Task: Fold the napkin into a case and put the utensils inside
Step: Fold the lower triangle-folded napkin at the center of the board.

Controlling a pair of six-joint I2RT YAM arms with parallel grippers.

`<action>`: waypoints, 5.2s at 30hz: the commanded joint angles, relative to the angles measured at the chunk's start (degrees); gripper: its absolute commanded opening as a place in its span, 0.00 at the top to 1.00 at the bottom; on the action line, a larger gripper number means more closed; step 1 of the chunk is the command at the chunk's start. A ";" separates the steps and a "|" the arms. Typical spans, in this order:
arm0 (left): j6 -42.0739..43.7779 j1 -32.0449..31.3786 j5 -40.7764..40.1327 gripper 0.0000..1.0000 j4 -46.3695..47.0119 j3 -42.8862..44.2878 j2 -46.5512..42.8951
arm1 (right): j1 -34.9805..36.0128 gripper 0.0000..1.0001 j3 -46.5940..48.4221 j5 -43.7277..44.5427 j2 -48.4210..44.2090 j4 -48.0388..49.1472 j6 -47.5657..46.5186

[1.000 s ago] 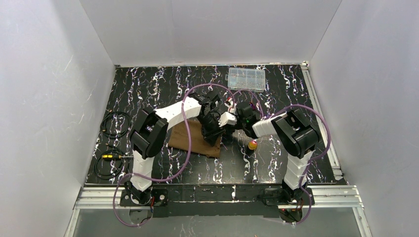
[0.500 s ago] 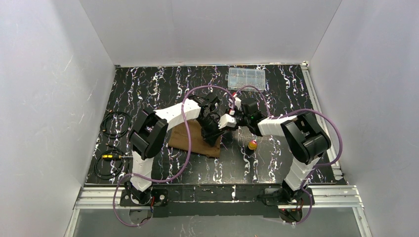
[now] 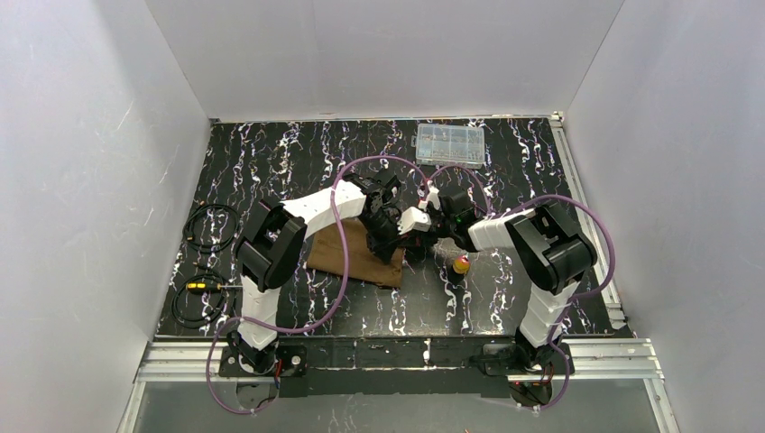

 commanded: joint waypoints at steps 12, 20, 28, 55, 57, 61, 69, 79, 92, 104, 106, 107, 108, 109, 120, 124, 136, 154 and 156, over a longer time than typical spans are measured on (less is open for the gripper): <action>-1.60 -0.05 -1.34 1.00 2.20 2.24 -0.35 | 0.08 0.96 -4.83 2.46 2.26 2.14 -0.42; -1.66 0.02 -1.51 1.00 2.25 3.77 0.45 | 0.07 0.97 -5.79 1.35 2.16 3.27 0.03; -1.15 -0.07 -3.47 1.00 2.86 4.80 4.67 | -0.04 0.97 -6.49 -1.12 0.83 7.16 2.66; -3.39 -0.07 -6.15 1.00 6.55 0.96 5.18 | -4.22 0.59 -12.14 6.28 -23.86 -7.02 -1.25; -3.61 -0.07 -6.34 1.00 6.52 0.92 4.72 | -4.38 0.64 -9.98 4.70 -21.44 -7.00 -1.53; -4.37 -0.07 -5.21 1.00 6.58 1.43 3.58 | -4.76 0.74 -9.28 4.69 -20.26 -5.74 -1.08; -5.09 -0.06 -3.06 1.00 6.75 1.91 2.37 | -5.36 0.87 -7.33 4.08 -12.83 1.72 2.74; -4.92 -0.07 -3.68 1.00 6.75 1.43 1.08 | -5.38 0.93 -5.47 0.60 -0.29 16.35 10.24; -6.34 -0.07 -3.91 1.00 6.00 6.52 1.00 | -5.43 0.96 -8.30 2.79 2.23 12.33 6.82; -5.78 -0.03 -6.37 1.00 8.55 5.10 3.58 | -5.49 0.94 -7.59 3.15 -2.74 9.90 7.04; -5.66 -0.07 -7.70 1.00 9.03 5.44 4.50 | -6.97 0.87 -6.96 4.76 -7.60 6.72 6.15; -5.58 -0.01 -8.09 1.00 9.13 5.46 4.79 | -7.79 0.82 -6.96 5.82 -10.40 5.42 5.56; -5.56 0.07 -8.40 1.00 9.11 5.49 5.03 | -8.55 0.77 -6.63 6.52 -12.89 3.15 4.72; -5.58 0.04 -8.45 1.00 9.09 5.39 5.30 | -9.19 0.74 -6.14 6.50 -15.17 0.84 3.57; -6.80 0.04 -8.90 1.00 9.09 5.54 6.43 | -9.32 0.85 -21.41 -4.00 -30.61 2.61 6.18; -7.56 0.03 -8.68 1.00 9.02 6.14 6.60 | -4.87 0.86 -24.92 -4.36 -31.94 9.00 9.50; -9.39 0.02 -8.70 1.00 8.30 7.89 6.29 | 0.28 0.89 -21.38 -2.39 -16.28 24.32 14.20; -10.71 2.23 -8.41 0.54 3.39 11.49 -3.13 | -0.06 0.96 -22.84 2.14 -2.33 27.83 19.34; -10.11 2.62 -7.79 0.40 2.08 9.61 -4.71 | -0.05 0.96 -22.32 1.78 -2.29 27.76 19.82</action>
